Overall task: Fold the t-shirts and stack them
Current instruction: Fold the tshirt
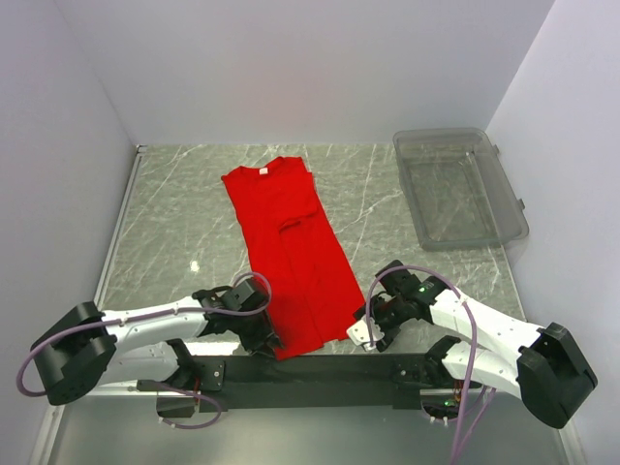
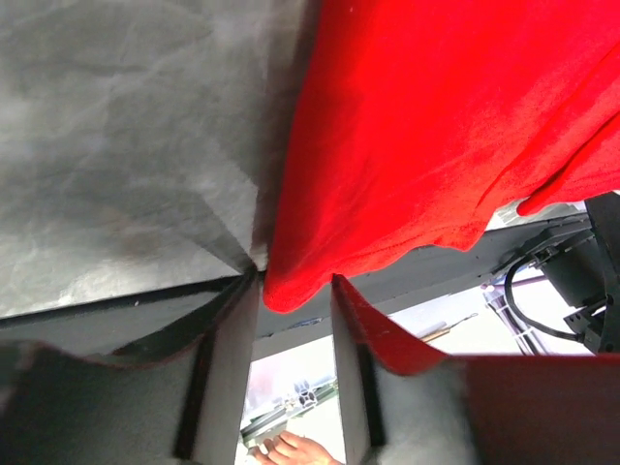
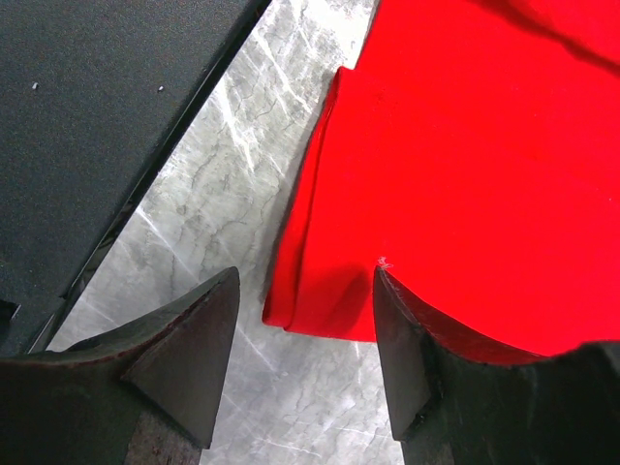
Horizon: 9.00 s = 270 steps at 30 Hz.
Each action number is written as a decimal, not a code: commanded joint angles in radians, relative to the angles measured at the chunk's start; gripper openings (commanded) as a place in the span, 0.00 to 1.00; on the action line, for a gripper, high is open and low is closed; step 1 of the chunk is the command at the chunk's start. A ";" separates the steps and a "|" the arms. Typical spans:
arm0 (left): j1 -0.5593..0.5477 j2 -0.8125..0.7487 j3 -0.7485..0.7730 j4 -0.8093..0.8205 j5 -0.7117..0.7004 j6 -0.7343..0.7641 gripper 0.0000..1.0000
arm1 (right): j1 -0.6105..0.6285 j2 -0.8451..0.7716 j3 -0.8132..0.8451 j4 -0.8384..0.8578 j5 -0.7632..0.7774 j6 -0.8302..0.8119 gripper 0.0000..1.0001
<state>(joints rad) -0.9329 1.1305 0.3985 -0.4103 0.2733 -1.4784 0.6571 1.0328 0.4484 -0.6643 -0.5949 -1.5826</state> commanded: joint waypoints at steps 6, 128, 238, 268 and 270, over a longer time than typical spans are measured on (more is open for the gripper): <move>-0.006 0.077 0.020 0.071 -0.013 0.026 0.26 | 0.006 -0.010 -0.004 0.014 -0.023 -0.004 0.63; 0.784 0.362 0.439 0.179 0.152 0.469 0.01 | -0.186 1.030 1.234 0.138 0.024 0.668 0.00; 0.612 0.270 0.149 0.280 -0.061 0.299 0.57 | -0.128 0.759 0.696 0.175 0.141 0.104 0.65; 0.594 0.265 0.145 0.334 -0.042 0.329 0.07 | -0.106 0.777 0.713 0.095 0.144 0.025 0.62; 0.594 0.264 0.145 0.341 -0.033 0.328 0.07 | -0.100 0.791 0.727 0.089 0.162 0.032 0.62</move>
<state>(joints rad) -0.3355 1.4055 0.5446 -0.1081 0.2138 -1.1664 0.5453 1.8019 1.1481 -0.5793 -0.4549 -1.5642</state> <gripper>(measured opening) 0.094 0.620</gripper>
